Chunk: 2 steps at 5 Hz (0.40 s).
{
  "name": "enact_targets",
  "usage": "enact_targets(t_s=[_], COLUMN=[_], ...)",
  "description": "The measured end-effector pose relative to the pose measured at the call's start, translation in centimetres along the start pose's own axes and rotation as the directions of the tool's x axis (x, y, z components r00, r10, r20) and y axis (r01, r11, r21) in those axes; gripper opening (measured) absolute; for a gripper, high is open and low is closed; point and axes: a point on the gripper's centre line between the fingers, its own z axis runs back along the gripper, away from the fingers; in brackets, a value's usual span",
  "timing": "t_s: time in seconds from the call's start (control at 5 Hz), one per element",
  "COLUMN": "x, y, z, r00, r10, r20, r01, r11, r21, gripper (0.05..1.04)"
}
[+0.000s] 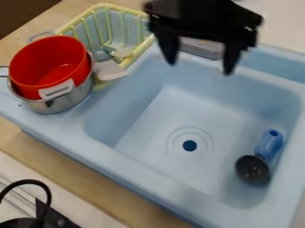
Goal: Move the orange pot into the silver pot
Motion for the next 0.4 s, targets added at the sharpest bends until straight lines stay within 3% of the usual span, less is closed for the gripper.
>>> enact_targets(t_s=[0.2,0.4], x=[1.6,2.1], y=[-1.3,-1.9], z=[-1.5,-2.9], r00=[0.992,0.970], r10=[-0.051,-0.091], r20=[0.115,0.226], r01=[0.051,0.102], r11=[0.999,0.994], r21=[0.003,-0.037], gripper=[0.996,0.996])
